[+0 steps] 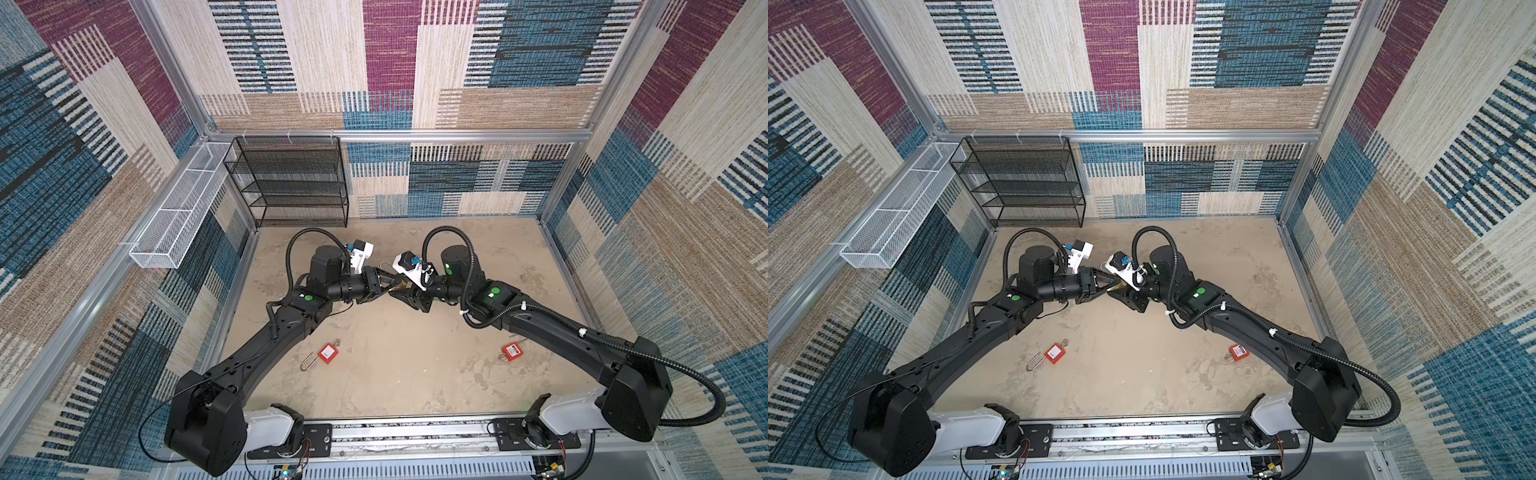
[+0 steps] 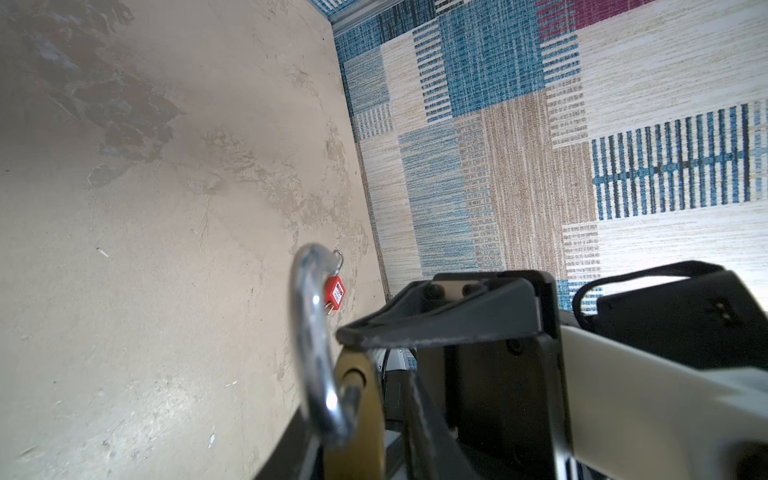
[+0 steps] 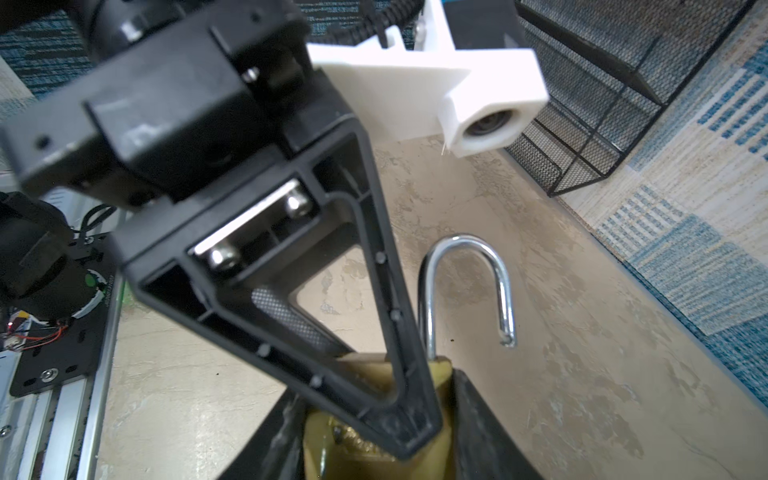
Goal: Lock with the key
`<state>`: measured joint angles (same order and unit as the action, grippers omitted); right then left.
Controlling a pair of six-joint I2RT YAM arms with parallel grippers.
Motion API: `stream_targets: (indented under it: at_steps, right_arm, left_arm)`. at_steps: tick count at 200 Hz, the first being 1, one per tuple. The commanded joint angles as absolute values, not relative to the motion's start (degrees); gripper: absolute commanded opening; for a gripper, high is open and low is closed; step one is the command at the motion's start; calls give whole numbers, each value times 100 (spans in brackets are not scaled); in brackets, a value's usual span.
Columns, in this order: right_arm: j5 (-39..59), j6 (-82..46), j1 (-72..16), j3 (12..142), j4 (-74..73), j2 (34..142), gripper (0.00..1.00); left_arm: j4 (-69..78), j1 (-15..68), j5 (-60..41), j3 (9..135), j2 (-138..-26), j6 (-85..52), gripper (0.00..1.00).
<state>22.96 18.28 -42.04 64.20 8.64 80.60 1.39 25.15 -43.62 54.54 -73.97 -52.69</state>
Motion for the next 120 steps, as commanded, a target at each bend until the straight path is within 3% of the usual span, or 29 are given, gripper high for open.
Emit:
stream_targets:
  at_steps: [1,31,50,59,72,90,120]
  right_arm:
    - [2531,1931,-4215,6539,542,8083,40]
    - [2516,1936,-4208,6539,580,8080,40]
    - [2514,1933,-4216,6548,589,8077,42]
    - [2487,1940,-4214,6541,589,8064,47]
    - [2437,1942,-4210,6531,589,8036,66]
    - [2342,1917,-4214,6484,542,7952,85]
    - [2168,1747,-4180,6345,410,7632,95]
  left_arm:
    - [181,2512,-4368,5450,-7369,-5198,30]
    - [126,2504,-4291,5443,-7357,-5164,9]
    - [140,2505,-4281,5440,-7358,-5175,0]
    - [164,2497,-4280,5440,-7350,-5177,0]
    - [222,2505,-4226,5423,-7327,-5209,0]
    - [380,2505,-4162,5375,-7282,-5232,0]
    - [1020,2479,-3919,5265,-7143,-5396,0]
